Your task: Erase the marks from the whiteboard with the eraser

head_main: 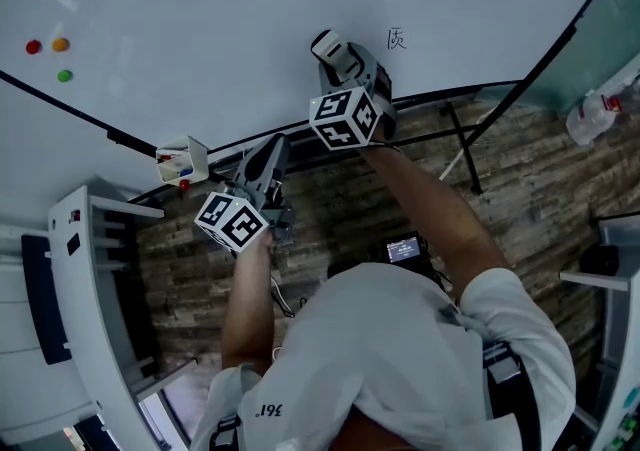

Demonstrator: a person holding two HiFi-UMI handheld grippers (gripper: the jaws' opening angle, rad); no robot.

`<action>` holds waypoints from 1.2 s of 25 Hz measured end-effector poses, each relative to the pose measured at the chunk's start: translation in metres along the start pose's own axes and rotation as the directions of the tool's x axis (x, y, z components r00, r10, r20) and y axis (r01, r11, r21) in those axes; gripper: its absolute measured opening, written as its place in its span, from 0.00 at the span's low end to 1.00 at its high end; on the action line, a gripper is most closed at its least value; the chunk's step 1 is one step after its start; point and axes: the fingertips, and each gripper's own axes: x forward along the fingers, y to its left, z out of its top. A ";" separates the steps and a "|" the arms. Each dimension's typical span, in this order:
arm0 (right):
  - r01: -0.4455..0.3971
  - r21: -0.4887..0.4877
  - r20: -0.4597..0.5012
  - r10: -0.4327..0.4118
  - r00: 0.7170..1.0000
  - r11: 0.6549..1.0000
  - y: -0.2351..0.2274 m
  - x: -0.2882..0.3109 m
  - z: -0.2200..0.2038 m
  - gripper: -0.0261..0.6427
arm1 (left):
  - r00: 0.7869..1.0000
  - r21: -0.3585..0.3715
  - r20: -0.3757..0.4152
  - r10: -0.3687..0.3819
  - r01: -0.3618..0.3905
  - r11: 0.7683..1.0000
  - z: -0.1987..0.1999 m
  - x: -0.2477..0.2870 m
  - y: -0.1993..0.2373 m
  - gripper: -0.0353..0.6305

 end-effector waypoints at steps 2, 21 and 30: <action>-0.002 0.000 0.002 0.002 1.000 1.000 -0.005 0.000 -0.003 0.41 | 1.000 -0.005 -0.005 0.010 -0.010 1.000 -0.001 0.007 -0.004 0.06; 0.021 0.007 0.000 -0.021 1.000 1.000 -0.076 -0.007 -0.042 0.41 | 0.999 -0.016 -0.034 -0.019 0.018 1.000 -0.029 0.075 -0.039 0.06; 0.055 0.016 -0.015 -0.054 0.998 0.998 -0.110 -0.011 -0.061 0.41 | 0.996 -0.021 -0.061 -0.059 0.058 0.998 -0.044 0.098 -0.050 0.06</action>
